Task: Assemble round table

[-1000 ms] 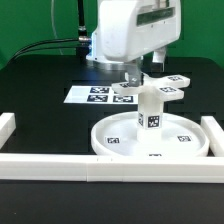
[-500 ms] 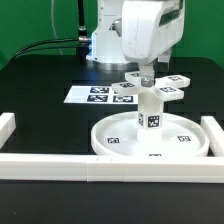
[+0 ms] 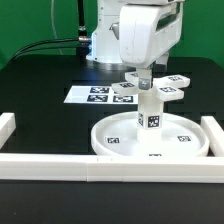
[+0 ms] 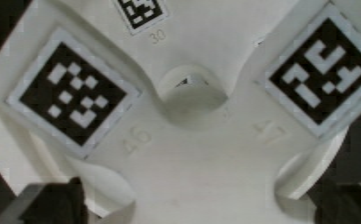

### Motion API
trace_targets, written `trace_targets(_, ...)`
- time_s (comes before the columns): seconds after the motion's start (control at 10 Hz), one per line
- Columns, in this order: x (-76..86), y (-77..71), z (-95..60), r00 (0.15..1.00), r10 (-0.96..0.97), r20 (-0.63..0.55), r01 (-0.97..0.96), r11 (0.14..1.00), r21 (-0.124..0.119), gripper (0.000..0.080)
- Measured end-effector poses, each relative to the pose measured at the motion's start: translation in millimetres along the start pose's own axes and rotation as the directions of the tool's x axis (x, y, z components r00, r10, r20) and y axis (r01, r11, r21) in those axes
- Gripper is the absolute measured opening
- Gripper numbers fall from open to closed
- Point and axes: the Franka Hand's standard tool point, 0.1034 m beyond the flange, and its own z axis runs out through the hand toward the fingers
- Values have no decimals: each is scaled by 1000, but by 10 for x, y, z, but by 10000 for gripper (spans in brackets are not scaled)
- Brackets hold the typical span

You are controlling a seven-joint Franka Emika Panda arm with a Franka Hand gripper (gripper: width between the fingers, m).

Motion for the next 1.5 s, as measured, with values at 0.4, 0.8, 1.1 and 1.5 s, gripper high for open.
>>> trace_targets(0.4, -33, 6, 63, 1000, 11, 3, -11, 1000, 2, 649)
trace_targets(0.8, -40, -4, 100, 1000, 11, 6, -11, 1000, 7, 649)
trace_targets(1.1, -43, -5, 106, 1000, 12, 7, -12, 1000, 8, 509)
trace_targets(1.5, -46, -4, 106, 999, 32, 7, -32, 999, 8, 442)
